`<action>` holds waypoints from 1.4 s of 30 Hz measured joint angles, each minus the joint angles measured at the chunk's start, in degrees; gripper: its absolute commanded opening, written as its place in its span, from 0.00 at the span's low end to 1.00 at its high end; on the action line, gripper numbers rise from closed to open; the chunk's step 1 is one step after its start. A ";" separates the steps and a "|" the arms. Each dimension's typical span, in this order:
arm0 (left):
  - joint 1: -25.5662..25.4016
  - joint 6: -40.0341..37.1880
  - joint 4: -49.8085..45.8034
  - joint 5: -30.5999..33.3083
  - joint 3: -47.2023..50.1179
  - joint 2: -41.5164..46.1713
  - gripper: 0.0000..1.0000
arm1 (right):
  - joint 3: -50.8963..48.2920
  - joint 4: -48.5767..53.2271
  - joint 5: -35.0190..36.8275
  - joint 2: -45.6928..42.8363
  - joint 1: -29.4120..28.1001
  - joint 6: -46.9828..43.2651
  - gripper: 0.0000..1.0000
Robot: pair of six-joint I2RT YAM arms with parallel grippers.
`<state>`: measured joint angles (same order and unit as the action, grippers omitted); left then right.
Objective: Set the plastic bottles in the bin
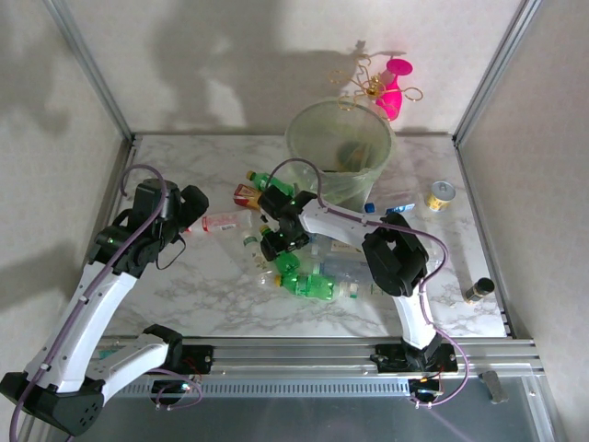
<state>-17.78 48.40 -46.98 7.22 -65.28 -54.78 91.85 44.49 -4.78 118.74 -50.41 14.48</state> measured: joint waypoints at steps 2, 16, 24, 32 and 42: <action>0.00 -0.26 0.04 -0.04 0.00 0.00 0.89 | -0.17 -0.44 0.02 1.03 -0.11 0.00 0.70; 0.00 -0.94 2.01 -0.48 -1.09 -0.76 0.88 | 2.05 1.38 0.63 2.49 -0.09 -1.07 0.58; 0.00 -3.21 3.50 -2.23 -1.70 -0.94 0.88 | 1.95 1.97 0.68 -4.26 -0.24 -1.66 0.58; 0.04 -5.90 12.13 -12.00 -6.69 -2.91 0.84 | 2.89 -2.14 1.75 -17.29 -3.78 -2.67 0.57; -0.50 -8.17 24.96 -21.18 -9.14 -3.13 0.82 | 11.58 -5.09 3.15 -22.49 -3.56 -3.17 0.57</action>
<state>-18.28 40.23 -22.02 -13.96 -74.41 -57.91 103.44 39.40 -1.63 96.25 -53.98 11.31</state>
